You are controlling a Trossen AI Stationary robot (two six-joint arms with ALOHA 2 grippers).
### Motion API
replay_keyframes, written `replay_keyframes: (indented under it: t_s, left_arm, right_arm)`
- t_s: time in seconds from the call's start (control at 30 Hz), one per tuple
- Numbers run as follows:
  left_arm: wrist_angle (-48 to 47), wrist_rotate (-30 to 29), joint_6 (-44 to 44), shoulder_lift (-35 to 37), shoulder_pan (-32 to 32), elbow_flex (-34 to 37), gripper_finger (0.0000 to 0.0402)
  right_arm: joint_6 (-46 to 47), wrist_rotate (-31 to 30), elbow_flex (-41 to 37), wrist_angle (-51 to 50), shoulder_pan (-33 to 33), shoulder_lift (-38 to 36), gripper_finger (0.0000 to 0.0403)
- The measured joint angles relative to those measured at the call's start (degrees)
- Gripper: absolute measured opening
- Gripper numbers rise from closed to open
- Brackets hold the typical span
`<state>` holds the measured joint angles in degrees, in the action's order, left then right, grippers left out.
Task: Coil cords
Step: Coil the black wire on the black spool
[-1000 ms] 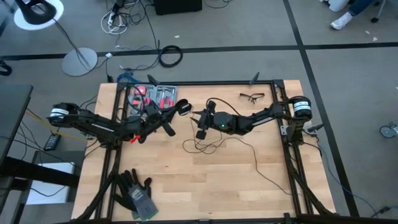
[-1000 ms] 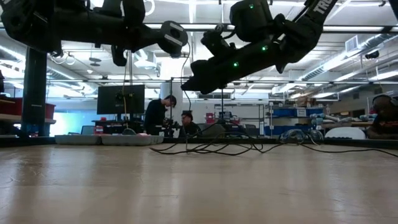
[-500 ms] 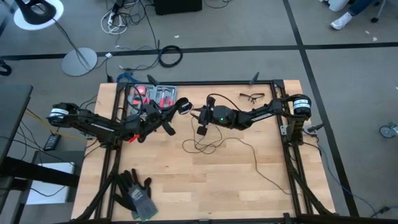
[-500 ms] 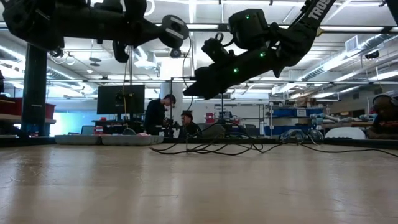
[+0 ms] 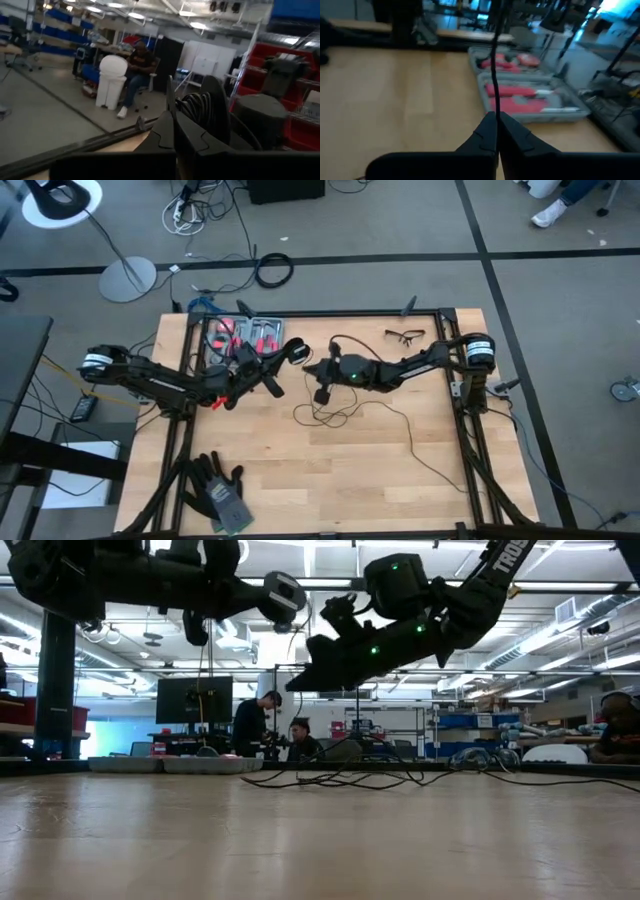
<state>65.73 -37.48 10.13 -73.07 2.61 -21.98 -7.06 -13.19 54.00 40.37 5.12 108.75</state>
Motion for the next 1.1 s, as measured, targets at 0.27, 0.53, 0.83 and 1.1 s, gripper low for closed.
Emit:
replay_keyframes:
  t_s: [0.27, 0.53, 0.83, 1.1]
  left_arm:
    - [-0.4, -6.3, 2.5, -6.0, 0.0, -0.1, 0.0000]
    - [-11.5, -8.3, 4.3, -7.4, 0.0, -0.1, 0.0000]
    - [-22.0, -4.7, 6.7, -7.4, 0.0, -0.1, 0.0000]
    - [-23.7, -1.1, 6.9, -7.4, 0.0, -0.1, 0.0000]
  right_arm:
    - [0.7, 0.5, 10.3, -1.6, -4.9, 10.8, 0.0001]
    - [-3.3, 1.0, 14.8, -10.3, -6.5, 8.8, 0.0001]
    - [-4.5, 1.0, 15.3, -27.3, -5.5, -0.6, 0.0000]
    - [-3.6, 1.5, 15.3, -37.7, -3.5, -6.6, 0.0000]
